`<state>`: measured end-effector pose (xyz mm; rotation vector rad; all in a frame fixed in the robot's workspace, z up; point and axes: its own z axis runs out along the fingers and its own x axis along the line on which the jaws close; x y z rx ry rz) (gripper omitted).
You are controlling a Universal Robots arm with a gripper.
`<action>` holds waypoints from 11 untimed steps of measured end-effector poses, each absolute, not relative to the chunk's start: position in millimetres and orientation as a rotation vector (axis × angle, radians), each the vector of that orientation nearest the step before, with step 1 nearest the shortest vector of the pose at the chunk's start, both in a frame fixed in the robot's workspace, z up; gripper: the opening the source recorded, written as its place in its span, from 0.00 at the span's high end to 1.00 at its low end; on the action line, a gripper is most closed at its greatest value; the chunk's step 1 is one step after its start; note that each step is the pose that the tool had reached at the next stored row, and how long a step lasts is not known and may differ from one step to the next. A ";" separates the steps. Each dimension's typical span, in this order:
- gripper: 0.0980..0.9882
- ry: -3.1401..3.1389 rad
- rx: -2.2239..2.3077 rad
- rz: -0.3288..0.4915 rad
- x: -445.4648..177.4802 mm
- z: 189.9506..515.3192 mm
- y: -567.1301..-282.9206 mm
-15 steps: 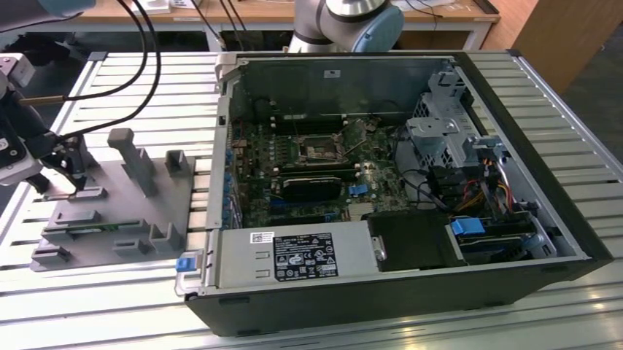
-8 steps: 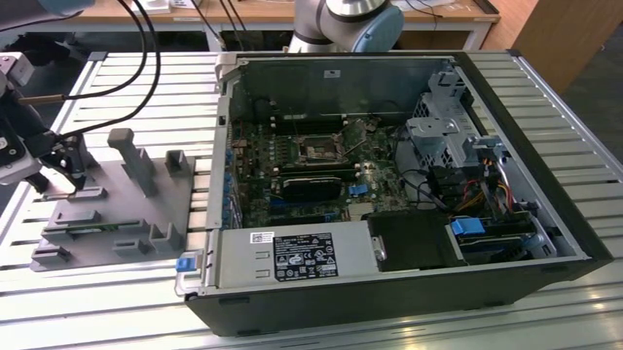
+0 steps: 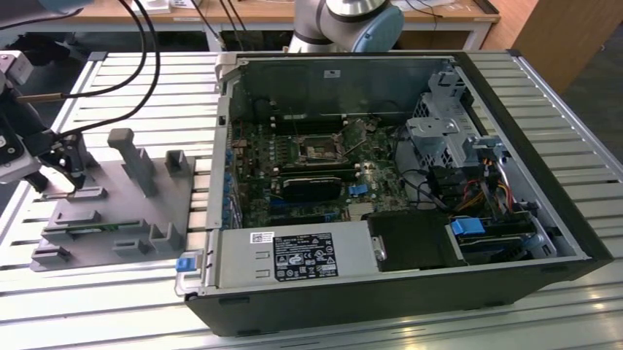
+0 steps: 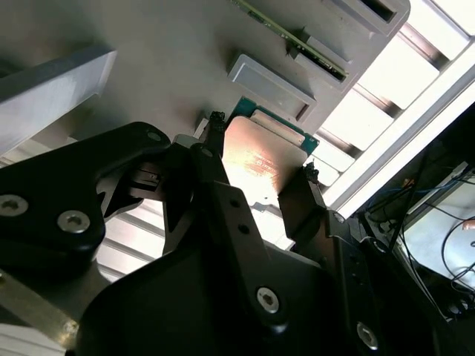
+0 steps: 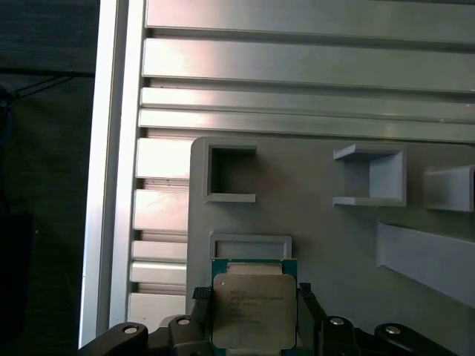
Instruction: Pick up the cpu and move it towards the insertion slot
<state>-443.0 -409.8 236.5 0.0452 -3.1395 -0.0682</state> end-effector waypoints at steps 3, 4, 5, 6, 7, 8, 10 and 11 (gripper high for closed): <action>0.50 -3.139 0.045 -0.068 -443.0 237.2 -409.8; 0.50 -3.139 0.045 -0.068 -443.0 237.4 -409.8; 0.50 -3.139 0.045 -0.068 -443.0 237.6 -409.8; 0.50 -3.139 0.045 -0.068 -443.0 237.7 -409.8; 0.50 -3.139 0.045 -0.068 -443.0 237.8 -409.8; 0.50 -3.139 0.045 -0.068 -443.0 238.0 -409.8; 0.50 -3.139 0.045 -0.068 -443.0 238.5 -409.8; 0.50 -3.139 0.045 -0.068 -443.0 238.9 -409.7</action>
